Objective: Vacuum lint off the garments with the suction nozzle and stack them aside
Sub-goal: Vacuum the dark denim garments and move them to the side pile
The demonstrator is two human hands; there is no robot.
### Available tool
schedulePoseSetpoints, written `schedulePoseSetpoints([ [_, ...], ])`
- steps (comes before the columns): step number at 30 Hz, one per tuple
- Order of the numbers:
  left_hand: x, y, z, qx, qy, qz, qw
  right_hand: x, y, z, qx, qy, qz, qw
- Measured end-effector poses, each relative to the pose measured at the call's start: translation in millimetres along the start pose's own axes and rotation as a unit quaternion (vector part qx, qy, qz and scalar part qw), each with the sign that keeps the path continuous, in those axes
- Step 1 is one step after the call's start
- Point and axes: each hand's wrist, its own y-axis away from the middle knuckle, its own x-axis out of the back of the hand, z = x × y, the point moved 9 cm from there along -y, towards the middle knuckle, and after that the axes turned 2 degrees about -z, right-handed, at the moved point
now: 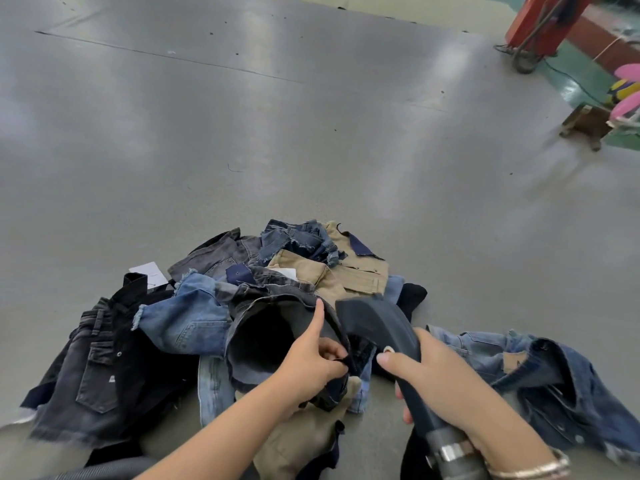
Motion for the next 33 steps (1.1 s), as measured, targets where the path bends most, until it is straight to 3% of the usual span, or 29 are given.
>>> schedulePoseSetpoints([
  [3, 7, -2, -2, 0.011, 0.005, 0.041, 0.999, 15, -2, -1, 0.014, -0.036, 0.045, 0.998],
  [8, 58, 6, -41, 0.142, 0.096, 0.258, 0.951, 6, 1, 5, 0.022, -0.050, 0.040, 0.998],
  [11, 49, 18, -60, 0.234, 0.141, 0.221, 0.936, -1, -3, 6, 0.025, -0.021, 0.039, 0.999],
  [14, 25, 15, -55, 0.264, 0.267, 0.153, 0.914, 0, -4, 4, 0.035, -0.014, 0.042, 0.998],
  [21, 40, -6, -3, 0.149, 0.390, 0.119, 0.901, -2, 4, 2, 0.056, -0.028, 0.025, 0.998],
  [29, 60, -7, 18, 0.102, 0.448, 0.113, 0.881, -20, 12, -1, 0.090, -0.140, -0.026, 0.986],
  [33, 57, -6, 27, 0.058, 0.378, 0.140, 0.913, -40, 13, -7, 0.104, -0.213, -0.075, 0.969],
])
